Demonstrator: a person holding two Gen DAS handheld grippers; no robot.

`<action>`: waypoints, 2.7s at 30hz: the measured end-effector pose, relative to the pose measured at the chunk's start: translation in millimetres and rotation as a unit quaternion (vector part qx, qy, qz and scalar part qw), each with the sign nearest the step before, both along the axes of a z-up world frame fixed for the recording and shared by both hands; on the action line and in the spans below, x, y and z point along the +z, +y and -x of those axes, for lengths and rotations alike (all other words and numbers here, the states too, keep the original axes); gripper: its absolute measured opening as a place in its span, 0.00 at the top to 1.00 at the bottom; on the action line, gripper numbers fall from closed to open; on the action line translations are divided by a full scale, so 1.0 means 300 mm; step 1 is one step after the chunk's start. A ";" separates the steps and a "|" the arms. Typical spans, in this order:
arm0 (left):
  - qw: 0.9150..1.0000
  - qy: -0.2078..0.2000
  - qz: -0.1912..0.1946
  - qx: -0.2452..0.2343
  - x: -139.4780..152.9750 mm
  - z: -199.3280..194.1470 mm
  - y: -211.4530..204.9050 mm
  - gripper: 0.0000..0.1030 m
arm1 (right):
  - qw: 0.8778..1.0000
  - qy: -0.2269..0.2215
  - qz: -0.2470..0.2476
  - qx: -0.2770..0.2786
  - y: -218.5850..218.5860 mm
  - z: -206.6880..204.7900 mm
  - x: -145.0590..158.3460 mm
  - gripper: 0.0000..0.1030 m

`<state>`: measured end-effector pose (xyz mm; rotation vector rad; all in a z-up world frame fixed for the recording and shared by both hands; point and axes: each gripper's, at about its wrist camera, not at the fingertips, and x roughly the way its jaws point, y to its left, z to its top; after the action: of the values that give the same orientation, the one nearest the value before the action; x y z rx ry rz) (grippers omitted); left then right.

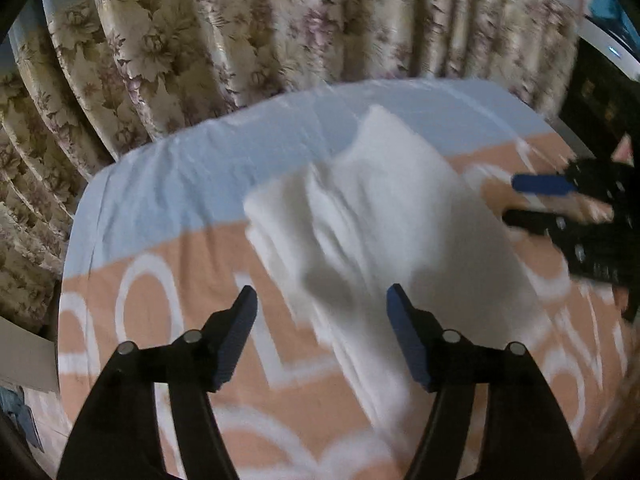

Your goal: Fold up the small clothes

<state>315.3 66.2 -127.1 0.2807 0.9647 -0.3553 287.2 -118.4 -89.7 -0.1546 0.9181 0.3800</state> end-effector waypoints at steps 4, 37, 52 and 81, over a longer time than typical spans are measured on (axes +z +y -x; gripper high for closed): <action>0.999 0.000 -0.046 0.022 -0.091 -0.138 -0.041 0.35 | 0.999 -0.029 0.018 -0.003 0.049 -0.097 -0.042 0.61; 0.997 -0.021 -0.073 0.001 -0.087 0.148 0.073 0.25 | 0.998 0.002 0.058 0.020 0.014 0.158 -0.126 0.40; 0.998 0.027 -0.030 -0.042 -0.198 0.210 0.050 0.16 | 0.998 0.029 0.050 0.034 -0.024 0.181 -0.211 0.32; 0.994 0.096 0.056 -0.012 -0.276 0.061 -0.032 0.01 | 0.998 -0.007 -0.043 -0.040 -0.055 0.017 -0.041 0.06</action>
<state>297.1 56.5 -210.0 0.1577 1.1274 -0.4620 282.2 -135.0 -102.0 -0.0423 0.8903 0.3434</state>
